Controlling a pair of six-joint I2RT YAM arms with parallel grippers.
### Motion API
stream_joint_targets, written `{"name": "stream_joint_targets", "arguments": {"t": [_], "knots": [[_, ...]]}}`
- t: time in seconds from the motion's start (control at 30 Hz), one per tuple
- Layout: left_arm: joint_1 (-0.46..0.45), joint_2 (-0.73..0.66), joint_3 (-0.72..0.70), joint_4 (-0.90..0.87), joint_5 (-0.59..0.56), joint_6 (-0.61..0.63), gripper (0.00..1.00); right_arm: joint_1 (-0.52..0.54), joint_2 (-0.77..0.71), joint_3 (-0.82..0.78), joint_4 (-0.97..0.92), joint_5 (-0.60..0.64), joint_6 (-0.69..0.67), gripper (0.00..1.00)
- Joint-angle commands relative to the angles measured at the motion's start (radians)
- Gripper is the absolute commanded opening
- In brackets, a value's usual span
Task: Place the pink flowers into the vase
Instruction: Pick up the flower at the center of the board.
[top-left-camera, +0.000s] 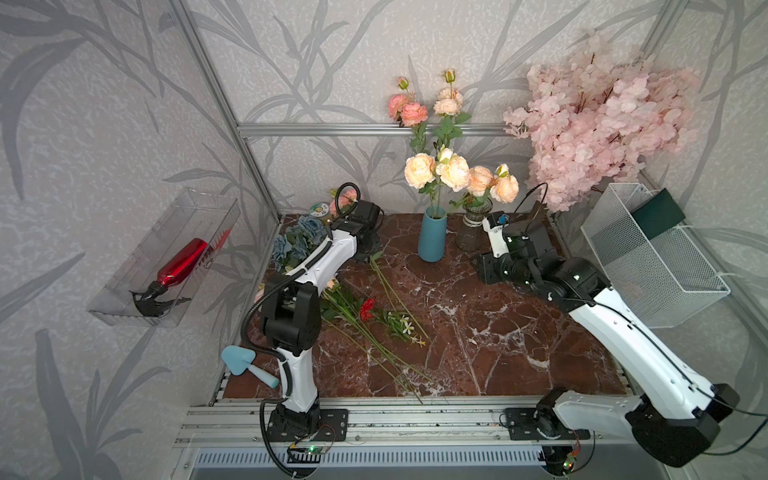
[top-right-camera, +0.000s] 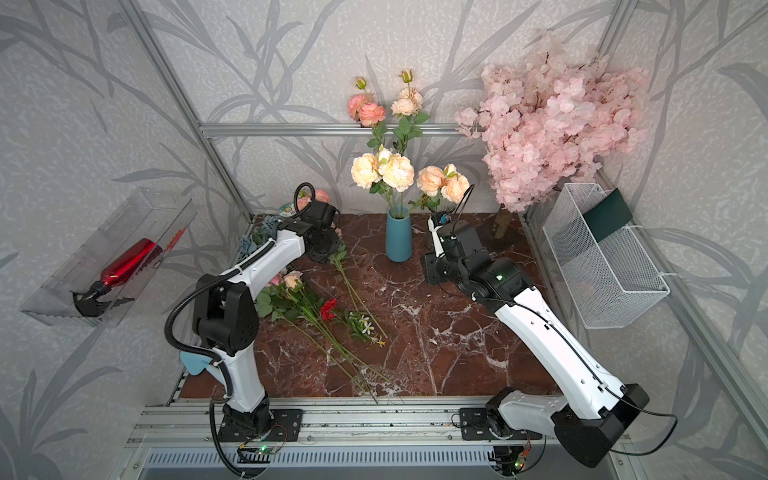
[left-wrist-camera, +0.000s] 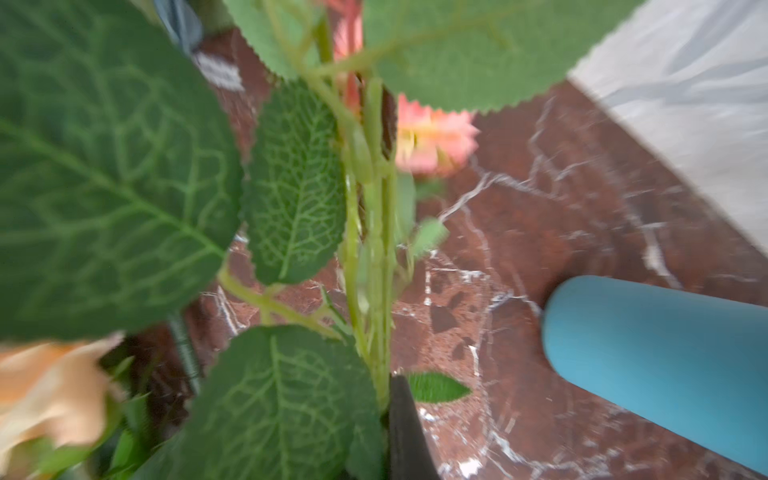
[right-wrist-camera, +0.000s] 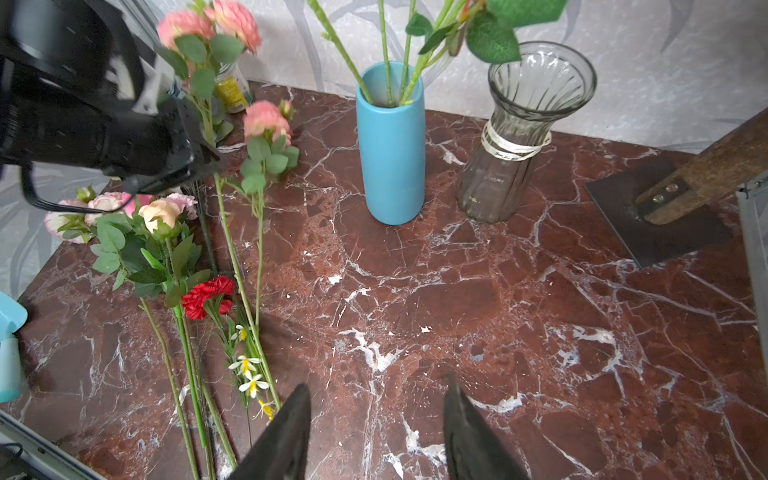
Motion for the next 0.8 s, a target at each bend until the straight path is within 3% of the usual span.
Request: {"name": "stream_joint_targets", "arguments": {"t": [0.0,0.2,0.5,0.67,0.77], "knots": [[0.005,-0.076,-0.062,0.046,0.003,0.082,0.0,0.024,0.02,0.035,0.02,-0.016,-0.017,0.51],[0.019,-0.207,-0.232,0.249,0.157,0.163,0.0,0.025,0.039,0.002,0.104,-0.144,-0.028,0.52],[0.047,-0.383,-0.436,0.502,0.385,0.16,0.0,0.021,0.186,-0.018,0.33,-0.563,0.055,0.51],[0.08,-0.424,-0.484,0.617,0.541,0.124,0.0,0.049,0.313,-0.045,0.467,-0.678,0.141,0.33],[0.083,-0.433,-0.488,0.625,0.595,0.117,0.0,0.085,0.37,-0.031,0.516,-0.664,0.148,0.3]]}}
